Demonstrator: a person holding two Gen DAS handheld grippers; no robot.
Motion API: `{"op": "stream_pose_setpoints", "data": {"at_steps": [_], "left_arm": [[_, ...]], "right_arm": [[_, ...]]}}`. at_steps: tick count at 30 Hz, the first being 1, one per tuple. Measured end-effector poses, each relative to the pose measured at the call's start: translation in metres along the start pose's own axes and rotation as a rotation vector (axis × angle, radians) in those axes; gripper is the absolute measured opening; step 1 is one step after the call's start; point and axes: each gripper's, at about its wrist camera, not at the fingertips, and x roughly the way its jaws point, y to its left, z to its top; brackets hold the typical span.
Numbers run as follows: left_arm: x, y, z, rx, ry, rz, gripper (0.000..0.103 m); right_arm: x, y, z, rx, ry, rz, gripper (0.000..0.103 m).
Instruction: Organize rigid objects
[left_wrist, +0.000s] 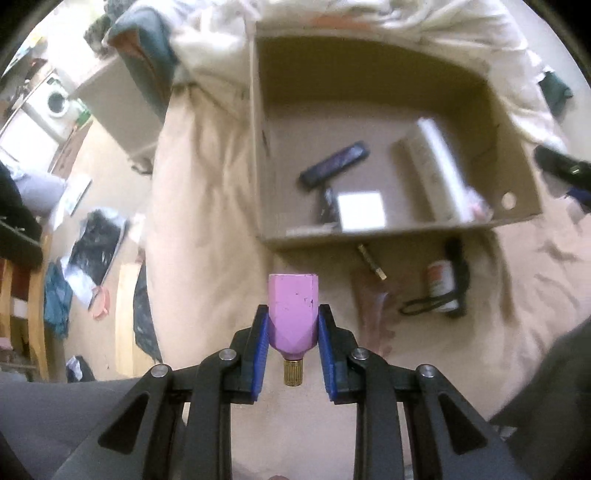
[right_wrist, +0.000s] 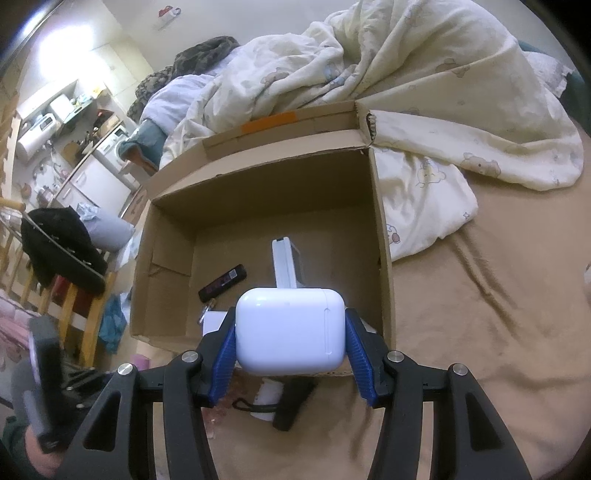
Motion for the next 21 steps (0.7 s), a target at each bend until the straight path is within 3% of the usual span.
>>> {"op": "stream_pose_setpoints", "data": {"at_steps": [4,11,21], "left_arm": [[-0.021,0.007,0.013,-0.005,-0.044,-0.019,0.023],[-0.047,-0.003,0.063,0.033,-0.132,-0.011,0.023],[-0.018,-0.020,0.103,0.069,-0.161,-0.016,0.023]], "right_arm": [[-0.003,0.004,-0.001,-0.023,-0.015,-0.002,0.057],[0.004,0.004,0.000,-0.028,0.007,-0.014,0.057],[0.019,0.003,0.003,-0.033,0.024,-0.031,0.057]]}}
